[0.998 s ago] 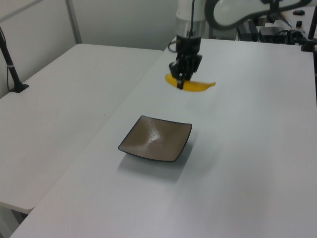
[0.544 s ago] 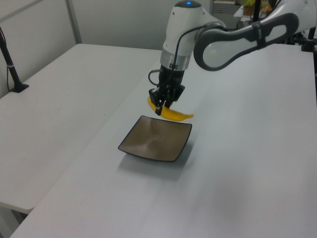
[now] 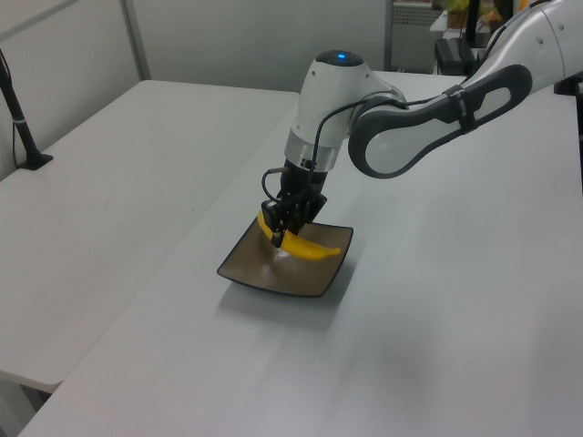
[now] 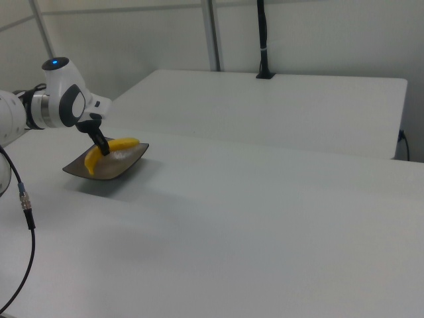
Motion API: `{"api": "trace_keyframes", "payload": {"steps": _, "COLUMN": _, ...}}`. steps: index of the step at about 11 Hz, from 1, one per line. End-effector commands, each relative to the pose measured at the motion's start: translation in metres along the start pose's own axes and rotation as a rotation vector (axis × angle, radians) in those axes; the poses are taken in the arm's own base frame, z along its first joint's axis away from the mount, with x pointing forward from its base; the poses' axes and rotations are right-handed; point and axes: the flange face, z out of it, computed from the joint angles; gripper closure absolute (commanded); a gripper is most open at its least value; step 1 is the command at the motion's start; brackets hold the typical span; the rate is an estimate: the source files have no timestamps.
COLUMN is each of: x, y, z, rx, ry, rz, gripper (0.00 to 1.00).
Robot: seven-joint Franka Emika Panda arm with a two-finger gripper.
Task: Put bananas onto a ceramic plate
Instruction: 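Lower the banana onto the plate and open the gripper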
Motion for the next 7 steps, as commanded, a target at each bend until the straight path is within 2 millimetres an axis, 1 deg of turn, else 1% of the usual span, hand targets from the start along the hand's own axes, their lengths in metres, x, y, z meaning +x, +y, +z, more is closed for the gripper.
{"api": "trace_keyframes", "payload": {"steps": 1, "x": -0.007, "y": 0.001, "z": 0.009, "rx": 0.011, "ry": -0.008, "rz": 0.020, "gripper": 0.62}}
{"api": "trace_keyframes", "payload": {"steps": 2, "x": -0.010, "y": -0.001, "z": 0.009, "rx": 0.014, "ry": -0.012, "rz": 0.017, "gripper": 0.49}}
{"api": "trace_keyframes", "payload": {"steps": 3, "x": -0.015, "y": -0.005, "z": 0.008, "rx": 0.021, "ry": -0.021, "rz": 0.010, "gripper": 0.27}}
{"api": "trace_keyframes", "payload": {"steps": 4, "x": -0.016, "y": -0.007, "z": 0.005, "rx": 0.020, "ry": -0.014, "rz": -0.003, "gripper": 0.00}}
{"api": "trace_keyframes", "payload": {"steps": 5, "x": -0.015, "y": -0.008, "z": -0.003, "rx": 0.021, "ry": -0.011, "rz": -0.005, "gripper": 0.00}}
{"api": "trace_keyframes", "payload": {"steps": 6, "x": -0.013, "y": -0.008, "z": -0.020, "rx": 0.029, "ry": -0.003, "rz": -0.005, "gripper": 0.00}}
{"api": "trace_keyframes", "payload": {"steps": 7, "x": -0.012, "y": -0.003, "z": -0.040, "rx": 0.031, "ry": 0.003, "rz": -0.002, "gripper": 0.00}}
